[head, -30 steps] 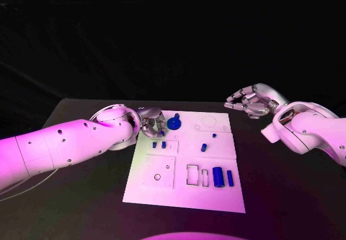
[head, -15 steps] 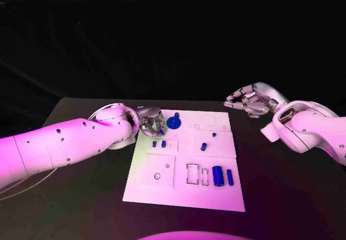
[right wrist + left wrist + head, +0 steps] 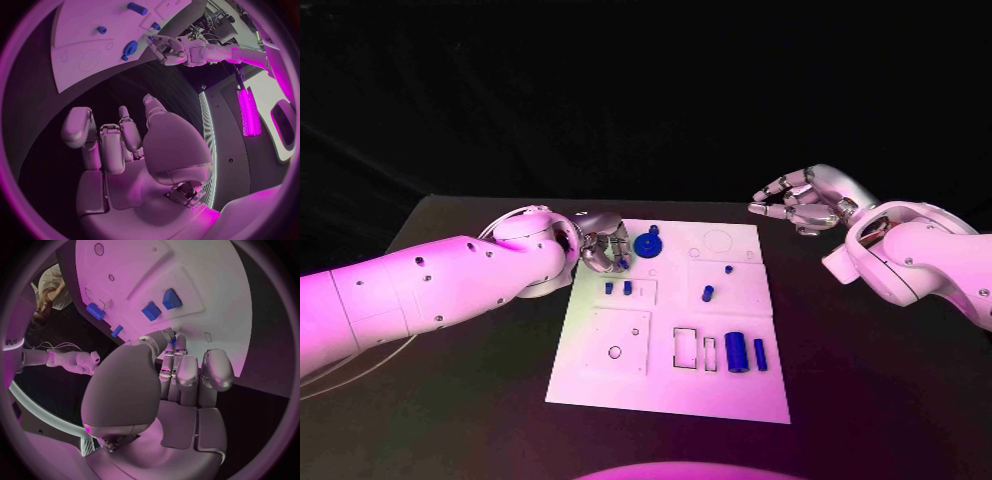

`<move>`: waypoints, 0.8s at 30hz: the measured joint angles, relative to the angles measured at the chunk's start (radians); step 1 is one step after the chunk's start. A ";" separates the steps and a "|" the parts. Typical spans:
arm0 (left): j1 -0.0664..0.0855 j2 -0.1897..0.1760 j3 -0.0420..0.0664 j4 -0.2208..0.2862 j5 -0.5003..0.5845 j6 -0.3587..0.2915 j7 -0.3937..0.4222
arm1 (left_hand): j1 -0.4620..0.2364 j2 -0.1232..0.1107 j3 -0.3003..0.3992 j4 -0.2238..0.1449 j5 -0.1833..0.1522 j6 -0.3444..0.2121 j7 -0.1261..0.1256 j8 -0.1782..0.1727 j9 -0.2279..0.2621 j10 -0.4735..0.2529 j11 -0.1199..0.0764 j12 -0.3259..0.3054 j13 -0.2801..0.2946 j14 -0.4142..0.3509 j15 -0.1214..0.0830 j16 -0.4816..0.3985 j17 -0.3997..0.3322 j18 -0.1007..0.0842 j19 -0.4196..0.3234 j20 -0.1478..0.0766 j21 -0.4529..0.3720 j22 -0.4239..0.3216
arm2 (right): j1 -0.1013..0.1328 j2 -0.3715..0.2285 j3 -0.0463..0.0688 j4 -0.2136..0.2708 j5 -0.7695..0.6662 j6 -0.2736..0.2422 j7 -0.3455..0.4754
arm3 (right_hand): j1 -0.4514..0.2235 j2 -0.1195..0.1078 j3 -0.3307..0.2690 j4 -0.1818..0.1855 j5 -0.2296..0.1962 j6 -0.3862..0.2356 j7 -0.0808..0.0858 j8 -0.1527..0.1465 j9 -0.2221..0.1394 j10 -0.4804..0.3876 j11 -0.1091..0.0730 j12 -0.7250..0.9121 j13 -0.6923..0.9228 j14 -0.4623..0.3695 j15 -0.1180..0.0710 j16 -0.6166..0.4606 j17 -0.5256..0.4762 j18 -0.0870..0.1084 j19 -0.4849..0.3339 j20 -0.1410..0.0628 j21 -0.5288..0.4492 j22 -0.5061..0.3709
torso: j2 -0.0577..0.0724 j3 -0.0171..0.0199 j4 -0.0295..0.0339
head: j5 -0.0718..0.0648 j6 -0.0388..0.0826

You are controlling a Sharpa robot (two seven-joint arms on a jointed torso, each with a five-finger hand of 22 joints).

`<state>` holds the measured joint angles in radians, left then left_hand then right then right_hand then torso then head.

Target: Assemble the parts on the task board

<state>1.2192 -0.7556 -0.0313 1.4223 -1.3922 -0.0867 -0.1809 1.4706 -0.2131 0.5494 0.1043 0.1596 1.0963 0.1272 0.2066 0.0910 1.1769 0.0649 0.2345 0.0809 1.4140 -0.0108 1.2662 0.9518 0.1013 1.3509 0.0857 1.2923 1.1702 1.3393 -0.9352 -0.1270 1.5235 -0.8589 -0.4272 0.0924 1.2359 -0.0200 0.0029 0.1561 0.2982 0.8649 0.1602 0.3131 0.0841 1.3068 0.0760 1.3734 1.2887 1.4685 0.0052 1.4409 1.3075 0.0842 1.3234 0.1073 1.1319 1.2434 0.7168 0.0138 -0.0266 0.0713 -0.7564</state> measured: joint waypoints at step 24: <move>0.000 -0.021 0.007 0.028 0.060 -0.012 0.024 | -0.005 0.005 -0.004 -0.010 0.000 0.008 -0.001 -0.002 0.003 0.013 -0.006 -0.006 0.005 0.000 0.000 0.000 0.001 0.000 0.000 0.000 0.000 -0.001 | 0.000 0.001 0.000 -0.004 0.000 0.000 0.000 | 0.004 0.004 0.000 0.000 0.004 0.000 0.000 0.000 0.000 0.000 0.000 0.000 0.000 0.000 0.000 0.000 0.000 0.000 0.000 0.000 0.000 0.000 | -0.001 -0.0001 0.0004 | -0.001 0.003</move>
<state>1.2194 -0.7763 -0.0239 1.4500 -1.3317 -0.0986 -0.1572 1.4653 -0.2078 0.5451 0.0947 0.1595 1.1040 0.1265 0.2043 0.0937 1.1896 0.0594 0.2286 0.0855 1.4140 -0.0108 1.2663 0.9529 0.1012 1.3509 0.0857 1.2923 1.1695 1.3393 -0.9337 -0.1270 1.5195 -0.8589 -0.4270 0.0924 1.2400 -0.0159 0.0030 0.1561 0.3020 0.8649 0.1602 0.3131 0.0841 1.3068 0.0760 1.3734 1.2885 1.4685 0.0052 1.4409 1.3074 0.0842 1.3234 0.1073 1.1319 1.2432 0.7162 0.0137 -0.0262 0.0704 -0.7535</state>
